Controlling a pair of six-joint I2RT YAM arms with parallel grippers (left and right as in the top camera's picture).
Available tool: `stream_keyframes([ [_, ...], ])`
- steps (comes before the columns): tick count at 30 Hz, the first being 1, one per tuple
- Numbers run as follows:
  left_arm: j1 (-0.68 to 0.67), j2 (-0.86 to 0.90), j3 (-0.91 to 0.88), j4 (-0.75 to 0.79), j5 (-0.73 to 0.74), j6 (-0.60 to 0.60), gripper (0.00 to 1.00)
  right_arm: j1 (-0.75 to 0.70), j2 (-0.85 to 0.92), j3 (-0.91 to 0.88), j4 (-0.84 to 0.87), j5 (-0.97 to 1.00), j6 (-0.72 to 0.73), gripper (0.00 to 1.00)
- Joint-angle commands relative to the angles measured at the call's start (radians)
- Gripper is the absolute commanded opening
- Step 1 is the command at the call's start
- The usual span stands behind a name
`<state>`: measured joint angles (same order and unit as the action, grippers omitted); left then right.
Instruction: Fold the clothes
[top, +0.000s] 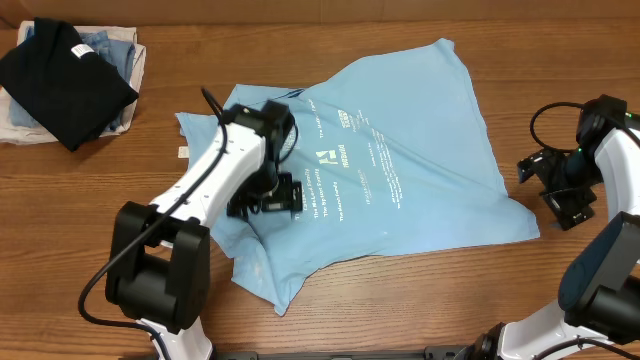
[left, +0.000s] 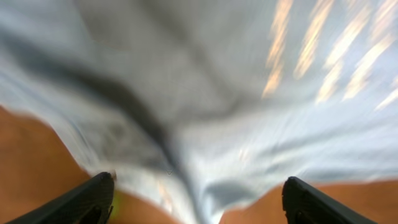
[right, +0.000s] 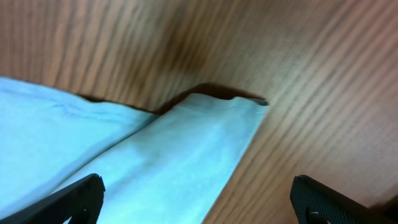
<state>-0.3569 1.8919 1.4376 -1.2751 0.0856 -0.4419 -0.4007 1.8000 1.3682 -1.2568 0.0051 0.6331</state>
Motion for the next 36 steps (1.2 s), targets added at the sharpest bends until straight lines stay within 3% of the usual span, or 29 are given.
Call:
stream_keyframes([
  [1,0.036,-0.009,0.068,0.037,-0.063,0.015,0.85,0.027,-0.014,0.017,0.016,-0.046,-0.067,1.0],
  [5,0.094,-0.005,0.074,0.131,-0.06,0.014,0.73,0.076,-0.014,0.014,0.058,-0.053,-0.108,0.89],
  [8,0.138,0.006,0.074,0.151,-0.052,0.015,0.54,0.122,-0.013,0.01,0.105,-0.052,-0.119,0.64],
  [11,0.177,0.018,0.072,0.148,-0.052,0.016,0.27,0.16,-0.013,0.009,0.142,-0.048,-0.117,0.42],
  [14,0.206,0.018,0.055,0.147,-0.052,0.016,0.15,0.183,-0.013,0.005,0.172,-0.05,-0.11,0.29],
  [17,0.224,0.019,0.023,0.154,-0.051,0.016,0.04,0.204,-0.009,-0.011,0.2,-0.053,-0.11,0.25],
  [23,0.227,0.019,-0.088,0.238,-0.04,0.015,0.04,0.238,-0.002,-0.061,0.261,-0.053,-0.11,0.05],
  [36,0.228,0.019,-0.185,0.288,-0.048,0.005,0.04,0.267,-0.001,-0.201,0.382,-0.052,-0.076,0.04],
])
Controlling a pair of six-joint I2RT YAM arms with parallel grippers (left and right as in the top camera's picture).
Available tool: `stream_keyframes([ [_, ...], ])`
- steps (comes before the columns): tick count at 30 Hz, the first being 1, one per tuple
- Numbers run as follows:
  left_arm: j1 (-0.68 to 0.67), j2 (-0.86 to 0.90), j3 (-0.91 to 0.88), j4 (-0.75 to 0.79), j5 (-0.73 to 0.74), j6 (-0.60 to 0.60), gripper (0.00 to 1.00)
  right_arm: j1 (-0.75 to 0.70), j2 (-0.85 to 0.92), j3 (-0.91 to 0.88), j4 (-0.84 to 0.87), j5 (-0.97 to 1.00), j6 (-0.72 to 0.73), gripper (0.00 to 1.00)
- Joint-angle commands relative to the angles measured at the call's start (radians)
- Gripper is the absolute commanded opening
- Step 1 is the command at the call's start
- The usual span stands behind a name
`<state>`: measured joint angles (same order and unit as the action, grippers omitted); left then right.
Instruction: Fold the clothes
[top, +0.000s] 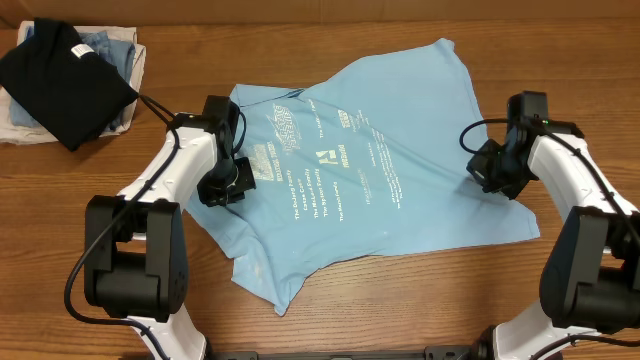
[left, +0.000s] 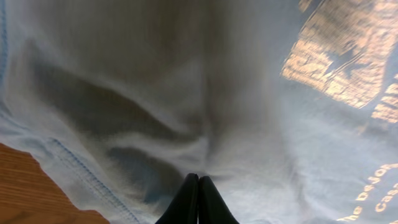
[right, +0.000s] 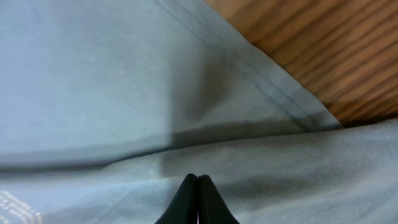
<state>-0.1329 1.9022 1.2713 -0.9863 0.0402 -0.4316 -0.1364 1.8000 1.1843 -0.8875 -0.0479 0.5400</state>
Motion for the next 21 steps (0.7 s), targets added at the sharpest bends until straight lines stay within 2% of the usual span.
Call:
stream_keyframes([
  [1,0.005,0.009,-0.029,0.0,-0.008,-0.017,0.04,0.002,-0.001,-0.024,0.021,0.001,0.017,0.04],
  [21,0.013,0.009,-0.17,0.08,0.031,-0.044,0.04,0.001,-0.001,-0.155,0.071,0.005,0.04,0.05],
])
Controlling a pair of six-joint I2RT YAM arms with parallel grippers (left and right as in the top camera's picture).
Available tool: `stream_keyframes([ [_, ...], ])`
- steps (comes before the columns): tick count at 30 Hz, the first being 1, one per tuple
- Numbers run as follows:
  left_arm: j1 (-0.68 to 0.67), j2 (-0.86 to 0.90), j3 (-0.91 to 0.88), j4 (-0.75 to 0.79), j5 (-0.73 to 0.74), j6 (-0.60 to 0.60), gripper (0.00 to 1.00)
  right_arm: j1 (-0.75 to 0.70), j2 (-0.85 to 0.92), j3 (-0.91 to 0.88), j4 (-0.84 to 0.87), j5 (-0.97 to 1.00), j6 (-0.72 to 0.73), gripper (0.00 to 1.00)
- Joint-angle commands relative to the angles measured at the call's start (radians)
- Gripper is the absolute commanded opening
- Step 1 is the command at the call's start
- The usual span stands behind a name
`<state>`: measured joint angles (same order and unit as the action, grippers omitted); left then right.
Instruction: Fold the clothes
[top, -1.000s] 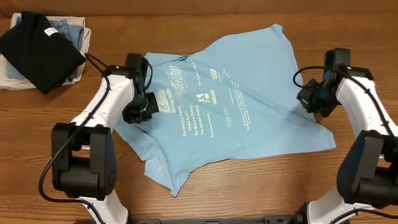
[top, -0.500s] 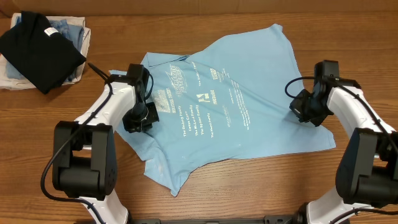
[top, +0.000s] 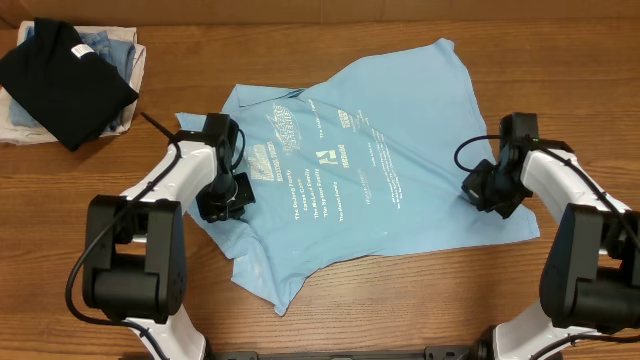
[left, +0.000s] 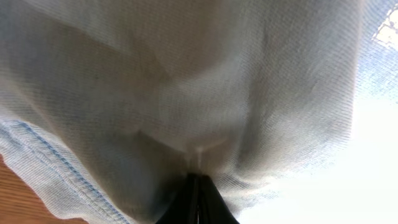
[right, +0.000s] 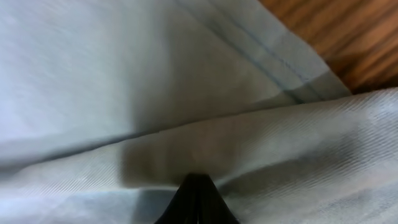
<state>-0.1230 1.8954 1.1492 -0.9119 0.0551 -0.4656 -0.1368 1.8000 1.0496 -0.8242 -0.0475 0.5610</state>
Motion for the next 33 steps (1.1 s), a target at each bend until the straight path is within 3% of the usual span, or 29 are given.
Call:
stream_keyframes([
  [1,0.003,0.016,-0.054,0.006,0.016,-0.01,0.04,0.001,-0.001,-0.025,0.01,0.005,0.019,0.05],
  [11,0.005,0.016,-0.1,0.018,0.022,-0.023,0.04,0.001,-0.001,-0.059,0.011,0.006,0.032,0.05],
  [15,0.005,0.016,-0.1,-0.018,0.085,-0.029,0.04,0.0,-0.001,-0.076,0.005,0.03,0.101,0.05],
  [25,0.005,0.016,-0.159,-0.03,0.175,-0.029,0.04,-0.01,-0.001,-0.076,-0.023,0.03,0.121,0.05],
  [33,0.013,0.016,-0.206,-0.033,0.117,-0.03,0.04,-0.098,-0.001,-0.076,-0.072,0.031,0.14,0.04],
])
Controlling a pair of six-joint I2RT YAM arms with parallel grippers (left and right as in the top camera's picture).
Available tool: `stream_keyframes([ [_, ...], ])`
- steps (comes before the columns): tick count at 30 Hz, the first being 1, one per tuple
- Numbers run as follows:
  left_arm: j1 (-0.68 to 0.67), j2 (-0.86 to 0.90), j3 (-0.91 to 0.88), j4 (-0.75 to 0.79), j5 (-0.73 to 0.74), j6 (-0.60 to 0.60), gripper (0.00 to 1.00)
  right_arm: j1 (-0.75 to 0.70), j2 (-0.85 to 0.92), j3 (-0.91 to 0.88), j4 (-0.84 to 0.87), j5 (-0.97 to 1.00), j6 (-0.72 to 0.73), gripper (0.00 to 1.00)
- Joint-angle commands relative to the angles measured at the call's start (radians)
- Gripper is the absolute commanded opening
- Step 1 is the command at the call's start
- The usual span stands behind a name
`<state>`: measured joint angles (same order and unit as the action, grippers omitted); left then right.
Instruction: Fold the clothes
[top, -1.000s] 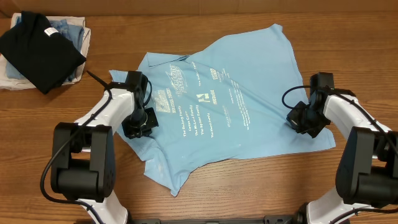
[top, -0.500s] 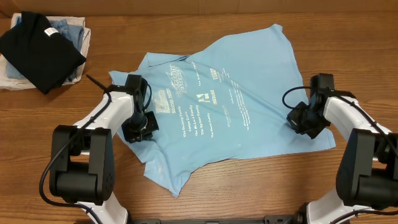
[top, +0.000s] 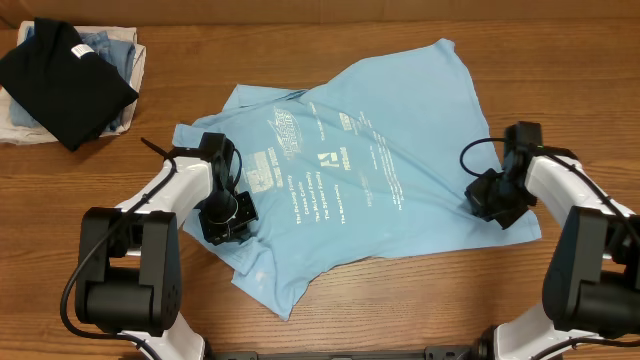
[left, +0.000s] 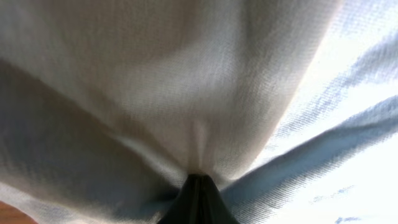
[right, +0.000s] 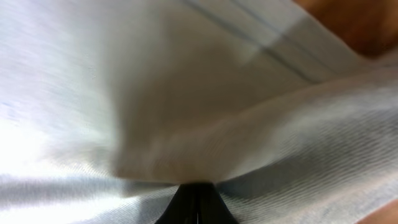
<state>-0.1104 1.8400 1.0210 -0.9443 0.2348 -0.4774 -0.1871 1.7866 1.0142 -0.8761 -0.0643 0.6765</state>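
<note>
A light blue T-shirt (top: 370, 150) with pale print lies spread and rumpled on the wooden table. My left gripper (top: 228, 215) is shut on the shirt's left side, and in the left wrist view the blue cloth (left: 186, 81) is drawn up in a pinch at its closed fingertips (left: 198, 186). My right gripper (top: 490, 200) is shut on the shirt's right edge. Bunched cloth (right: 205, 124) fills the right wrist view above its fingertips (right: 198, 193).
A pile of folded clothes, with a black garment (top: 60, 70) on top, sits at the table's far left corner. Bare wooden tabletop (top: 420, 300) runs along the front.
My left gripper has moved toward the front of the table, dragging the shirt's left side with it. My right gripper shifted slightly forward and right, still holding the right edge.
Both grippers were open, the left over the shirt's left part, the right off its right corner. Then each was shut on cloth, left on the left side and right on the right edge. Both have since held the cloth and come nearer the table's front.
</note>
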Motion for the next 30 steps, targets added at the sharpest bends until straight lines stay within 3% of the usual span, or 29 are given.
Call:
stream_keyframes([
  [1,0.007,0.071,-0.078,0.0,-0.07,-0.018,0.04,-0.065,0.012,-0.04,-0.026,0.048,0.028,0.04],
  [9,0.113,0.071,-0.075,-0.018,-0.141,-0.004,0.04,-0.189,0.012,-0.036,-0.069,0.063,0.027,0.04],
  [15,0.173,0.071,-0.028,-0.076,-0.142,0.029,0.04,-0.196,0.01,0.002,-0.142,0.075,0.068,0.04],
  [18,0.179,0.071,0.027,-0.122,-0.144,0.028,0.04,-0.196,0.005,0.014,-0.183,0.101,0.137,0.04],
  [30,0.175,0.061,0.309,-0.357,-0.219,0.028,0.04,-0.196,-0.174,0.031,-0.215,0.119,0.187,0.04],
])
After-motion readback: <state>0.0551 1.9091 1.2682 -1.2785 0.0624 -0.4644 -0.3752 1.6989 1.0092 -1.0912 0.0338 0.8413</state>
